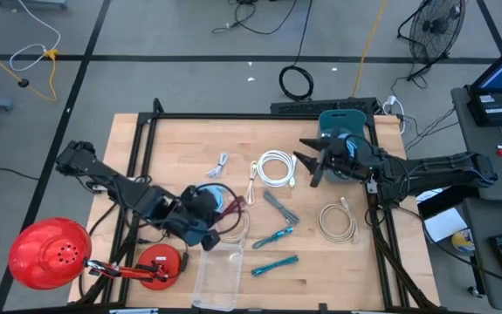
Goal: Pick & Place USB Port
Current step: Put the pink charger cable into the transparent bin
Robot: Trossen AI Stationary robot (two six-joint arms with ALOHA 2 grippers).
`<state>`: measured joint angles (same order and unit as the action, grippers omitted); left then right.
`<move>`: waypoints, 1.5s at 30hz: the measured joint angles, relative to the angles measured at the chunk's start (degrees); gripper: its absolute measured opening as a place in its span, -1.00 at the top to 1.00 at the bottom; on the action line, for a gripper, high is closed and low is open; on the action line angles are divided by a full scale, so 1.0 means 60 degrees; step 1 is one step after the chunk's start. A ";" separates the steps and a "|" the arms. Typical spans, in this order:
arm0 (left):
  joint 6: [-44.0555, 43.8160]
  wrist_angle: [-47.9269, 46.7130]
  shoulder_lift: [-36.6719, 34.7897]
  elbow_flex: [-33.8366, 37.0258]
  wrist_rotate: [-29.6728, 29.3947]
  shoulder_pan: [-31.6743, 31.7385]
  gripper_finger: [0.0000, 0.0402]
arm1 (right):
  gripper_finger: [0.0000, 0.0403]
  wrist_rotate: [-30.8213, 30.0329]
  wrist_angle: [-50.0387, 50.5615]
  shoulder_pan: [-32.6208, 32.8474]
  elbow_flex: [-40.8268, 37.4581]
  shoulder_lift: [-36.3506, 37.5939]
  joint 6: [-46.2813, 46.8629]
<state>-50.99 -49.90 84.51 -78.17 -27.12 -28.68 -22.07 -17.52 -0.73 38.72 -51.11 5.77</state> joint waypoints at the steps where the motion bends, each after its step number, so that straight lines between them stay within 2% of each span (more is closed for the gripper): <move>1: 0.0471 0.0088 0.0000 0.0000 -0.0167 -0.0035 0.95 | -0.05 0.0260 -0.0009 0.0000 0.0000 0.0000 0.0094; 7: 0.2283 0.1044 0.0000 0.0000 -0.1942 -0.0040 0.95 | -0.05 0.1898 -0.0239 -0.0011 0.0000 0.0000 0.0462; 11: 0.3329 0.2753 0.0000 0.0000 -0.3116 0.0017 0.95 | -0.05 0.3087 -0.0559 -0.0015 -0.0007 -0.0078 0.0100; 13: 0.4263 0.4262 0.0000 0.0141 -0.3263 0.0074 0.95 | -0.05 0.3851 -0.0947 -0.0015 -0.0007 -0.0253 -0.0088; 15: 0.5375 0.5948 0.0000 0.0415 -0.2764 0.0198 0.95 | -0.05 0.4404 -0.1397 -0.0011 -0.0007 -0.0554 -0.0151; 17: 0.6188 0.7383 0.0004 0.0679 -0.1934 0.0350 0.95 | -0.05 0.4471 -0.1818 -0.0011 -0.0007 -0.0884 -0.0156; 20: 0.6451 0.8608 -0.0001 0.1034 -0.0899 0.0619 0.95 | -0.05 0.4453 -0.2416 0.0006 -0.0007 -0.1317 -0.0325; 26: 0.6837 0.9625 0.0012 0.1880 -0.0579 0.1034 0.95 | -0.05 0.4490 -0.3615 0.0354 -0.0007 -0.1836 -0.0655; 33: 0.7921 1.1517 0.0007 0.2527 0.0516 0.1711 0.95 | -0.05 0.5957 -0.4458 0.0422 -0.0007 -0.2025 -0.0337; 45: 0.7999 1.1987 0.0004 0.2557 0.2327 0.2937 0.95 | -0.05 0.5916 -0.4440 0.0419 -0.0007 -0.2025 -0.0297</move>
<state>-3.00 22.02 84.53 -62.83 -13.16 -11.06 13.42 -44.16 1.78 38.68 -63.26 3.99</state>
